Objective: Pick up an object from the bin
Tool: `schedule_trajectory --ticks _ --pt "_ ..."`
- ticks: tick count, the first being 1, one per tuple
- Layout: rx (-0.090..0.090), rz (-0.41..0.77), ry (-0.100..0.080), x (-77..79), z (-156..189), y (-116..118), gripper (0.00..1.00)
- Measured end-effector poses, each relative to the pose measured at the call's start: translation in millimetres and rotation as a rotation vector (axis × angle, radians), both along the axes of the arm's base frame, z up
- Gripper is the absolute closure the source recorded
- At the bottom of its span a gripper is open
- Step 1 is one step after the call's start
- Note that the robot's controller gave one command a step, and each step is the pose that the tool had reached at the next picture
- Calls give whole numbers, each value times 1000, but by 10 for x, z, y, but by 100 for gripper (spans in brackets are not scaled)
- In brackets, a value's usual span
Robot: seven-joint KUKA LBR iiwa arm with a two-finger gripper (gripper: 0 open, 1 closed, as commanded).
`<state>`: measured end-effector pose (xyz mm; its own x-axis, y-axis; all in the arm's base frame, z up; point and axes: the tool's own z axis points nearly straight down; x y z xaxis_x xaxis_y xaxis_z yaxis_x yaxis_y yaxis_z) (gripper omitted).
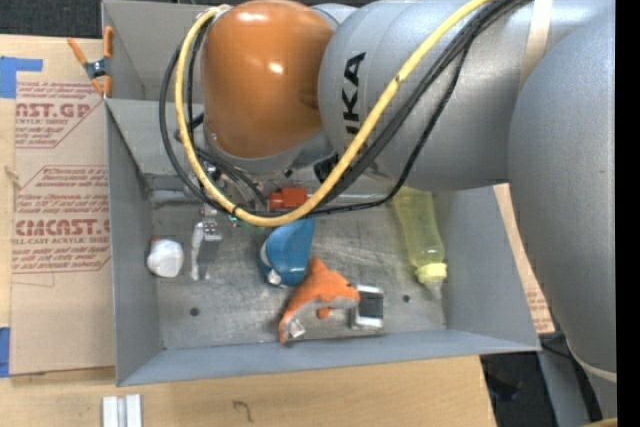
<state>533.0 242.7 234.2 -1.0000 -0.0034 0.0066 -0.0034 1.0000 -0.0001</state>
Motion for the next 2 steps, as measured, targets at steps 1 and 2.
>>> schedule_trajectory --ticks 1,2 --pt "2 -2 -8 20 49 -15 0" --pt "3 50 -13 -159 -467 -124 0"
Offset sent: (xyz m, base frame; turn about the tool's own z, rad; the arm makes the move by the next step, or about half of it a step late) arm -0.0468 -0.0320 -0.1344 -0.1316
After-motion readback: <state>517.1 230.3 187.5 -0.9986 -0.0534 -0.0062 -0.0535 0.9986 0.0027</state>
